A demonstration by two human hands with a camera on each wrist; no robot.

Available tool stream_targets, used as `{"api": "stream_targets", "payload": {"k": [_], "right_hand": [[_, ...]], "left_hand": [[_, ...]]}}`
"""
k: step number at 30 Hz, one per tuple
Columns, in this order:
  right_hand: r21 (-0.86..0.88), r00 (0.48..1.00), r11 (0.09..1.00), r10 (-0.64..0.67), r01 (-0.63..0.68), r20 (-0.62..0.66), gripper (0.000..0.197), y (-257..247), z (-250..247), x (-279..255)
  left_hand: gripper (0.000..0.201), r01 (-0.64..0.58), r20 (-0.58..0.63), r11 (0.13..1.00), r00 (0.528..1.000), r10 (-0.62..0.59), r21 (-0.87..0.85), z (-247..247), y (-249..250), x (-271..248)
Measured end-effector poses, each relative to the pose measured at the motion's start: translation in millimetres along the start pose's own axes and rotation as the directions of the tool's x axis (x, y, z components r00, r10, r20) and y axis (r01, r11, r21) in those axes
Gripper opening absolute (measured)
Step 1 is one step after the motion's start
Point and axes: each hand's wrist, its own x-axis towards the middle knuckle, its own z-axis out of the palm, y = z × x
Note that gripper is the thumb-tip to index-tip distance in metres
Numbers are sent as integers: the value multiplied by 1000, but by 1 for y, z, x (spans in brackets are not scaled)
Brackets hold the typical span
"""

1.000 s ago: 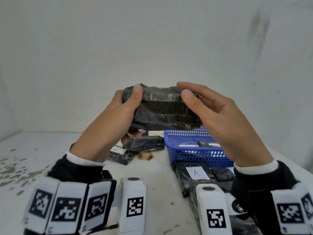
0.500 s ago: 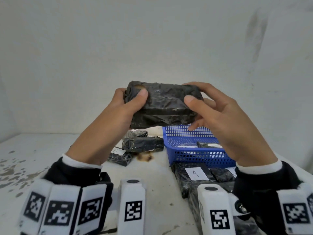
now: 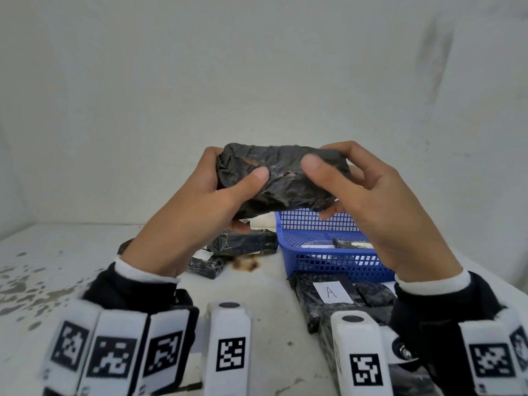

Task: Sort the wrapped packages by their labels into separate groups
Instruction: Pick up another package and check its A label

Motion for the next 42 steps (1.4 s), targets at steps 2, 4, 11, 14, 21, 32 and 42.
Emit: {"api": "stream_targets", "payload": {"k": [2, 4, 11, 14, 21, 32, 42], "right_hand": [[-26, 1000, 1000, -13, 14, 22, 27, 0, 0, -1], [-46, 999, 999, -11, 12, 34, 37, 1, 0, -2], [-149, 1000, 988, -27, 29, 14, 29, 3, 8, -4], [-156, 999, 987, -32, 31, -5, 26, 0, 10, -4], [-145, 999, 989, -35, 31, -26, 25, -2, 8, -4], [167, 1000, 986, 8, -10, 9, 62, 4, -2, 3], [22, 998, 999, 49, -50, 29, 26, 1, 3, -1]], "left_hand": [[40, -21, -12, 1000, 1000, 21, 2, 0, 0, 0], [48, -37, -27, 999, 999, 38, 10, 1, -1, 0], [41, -50, -45, 996, 998, 54, 79, 1, -3, 1], [39, -22, -51, 992, 998, 29, 125, 1, -1, 0], [43, 27, -40, 992, 999, -22, 126, 3, 3, -1], [74, 60, -12, 991, 998, -62, -122, -3, -3, 8], [56, 66, 14, 981, 998, -64, -182, 1, -1, 5]]}}
